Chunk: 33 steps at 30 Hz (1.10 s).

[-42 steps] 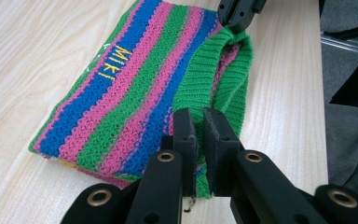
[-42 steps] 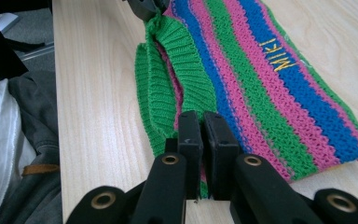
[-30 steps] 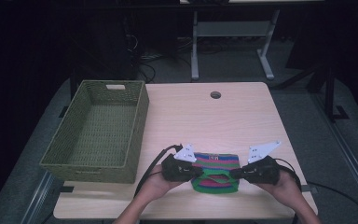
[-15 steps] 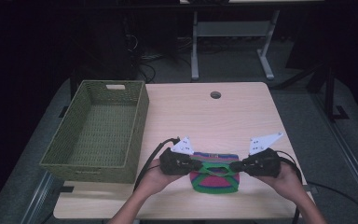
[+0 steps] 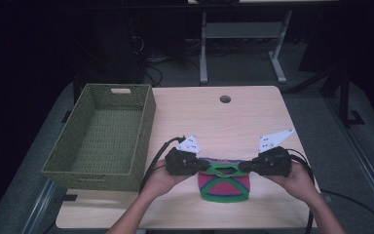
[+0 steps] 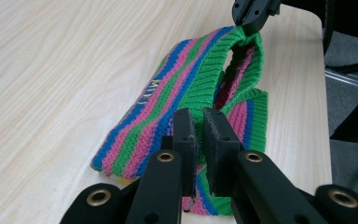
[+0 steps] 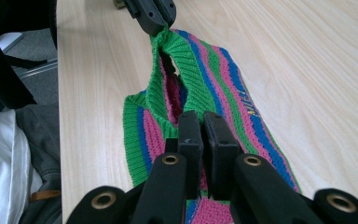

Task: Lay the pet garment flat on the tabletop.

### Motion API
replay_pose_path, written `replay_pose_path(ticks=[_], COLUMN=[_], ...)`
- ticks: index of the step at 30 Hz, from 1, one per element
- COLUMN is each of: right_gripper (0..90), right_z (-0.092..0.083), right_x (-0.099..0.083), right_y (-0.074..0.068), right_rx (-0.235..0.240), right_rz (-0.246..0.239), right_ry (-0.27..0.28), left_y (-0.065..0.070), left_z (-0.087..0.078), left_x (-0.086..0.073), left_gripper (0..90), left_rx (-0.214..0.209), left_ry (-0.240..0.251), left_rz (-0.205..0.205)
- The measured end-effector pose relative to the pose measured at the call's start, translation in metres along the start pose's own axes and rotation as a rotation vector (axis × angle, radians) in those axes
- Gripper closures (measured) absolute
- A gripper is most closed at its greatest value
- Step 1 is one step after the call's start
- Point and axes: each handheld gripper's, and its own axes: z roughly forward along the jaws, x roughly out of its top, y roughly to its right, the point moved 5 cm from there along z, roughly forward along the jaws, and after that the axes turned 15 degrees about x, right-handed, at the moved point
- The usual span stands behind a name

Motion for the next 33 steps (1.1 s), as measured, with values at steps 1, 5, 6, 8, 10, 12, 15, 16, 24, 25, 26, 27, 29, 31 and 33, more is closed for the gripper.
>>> replay_pose_path(ticks=[1,5,6,8,10,12,15,16,24,25,26,27,29,31,33], right_gripper=[85.6,85.7,85.6,85.7,85.7,85.7,85.7,85.7,85.7,85.7,85.7,85.7,85.7,85.8,85.7], right_z=[0.000,-0.003,-0.003,-0.004,-0.005,-0.006,-0.008,-0.008,-0.010,-0.010,-0.010,-0.010,-0.010,-0.010,-0.010], right_x=[0.001,0.005,0.006,0.008,0.010,0.013,0.016,0.017,0.022,0.023,0.025,0.026,0.028,0.031,0.032], right_y=[0.001,0.003,0.004,0.006,0.008,0.010,0.014,0.016,0.025,0.026,0.028,0.029,0.031,0.034,0.035], right_rx=[-0.002,-0.007,-0.007,-0.008,-0.007,-0.009,-0.010,-0.010,-0.004,-0.003,-0.005,-0.005,-0.008,-0.006,-0.008], right_rz=[-0.003,-0.002,-0.003,-0.002,0.004,0.003,0.008,0.010,0.027,0.031,0.028,0.030,0.029,0.034,0.036], right_ry=[0.000,0.004,0.002,0.003,0.008,0.007,0.007,0.009,0.014,0.015,0.013,0.011,0.011,0.007,0.003], left_y=[-0.001,-0.003,-0.004,-0.007,-0.010,-0.011,-0.014,-0.015,-0.026,-0.027,-0.029,-0.030,-0.032,-0.035,-0.037], left_z=[0.000,0.000,0.000,0.000,0.001,0.001,0.001,0.002,0.005,0.005,0.005,0.004,0.005,0.006,0.006], left_x=[0.000,0.003,0.004,0.005,0.006,0.007,0.009,0.010,0.012,0.013,0.013,0.014,0.015,0.016,0.017], left_gripper=[83.6,83.5,83.5,83.5,83.6,83.5,83.4,83.4,83.4,83.4,83.4,83.4,83.3,83.3,83.3], left_rx=[0.003,0.007,0.010,0.012,0.015,0.020,0.024,0.026,0.036,0.039,0.044,0.046,0.053,0.056,0.061], left_ry=[0.002,0.005,0.008,0.007,0.006,0.007,0.008,0.008,0.005,0.006,0.011,0.012,0.012,0.008,0.010], left_rz=[0.002,-0.007,-0.009,-0.016,-0.015,-0.018,-0.024,-0.026,-0.049,-0.050,-0.055,-0.061,-0.061,-0.064,-0.069])
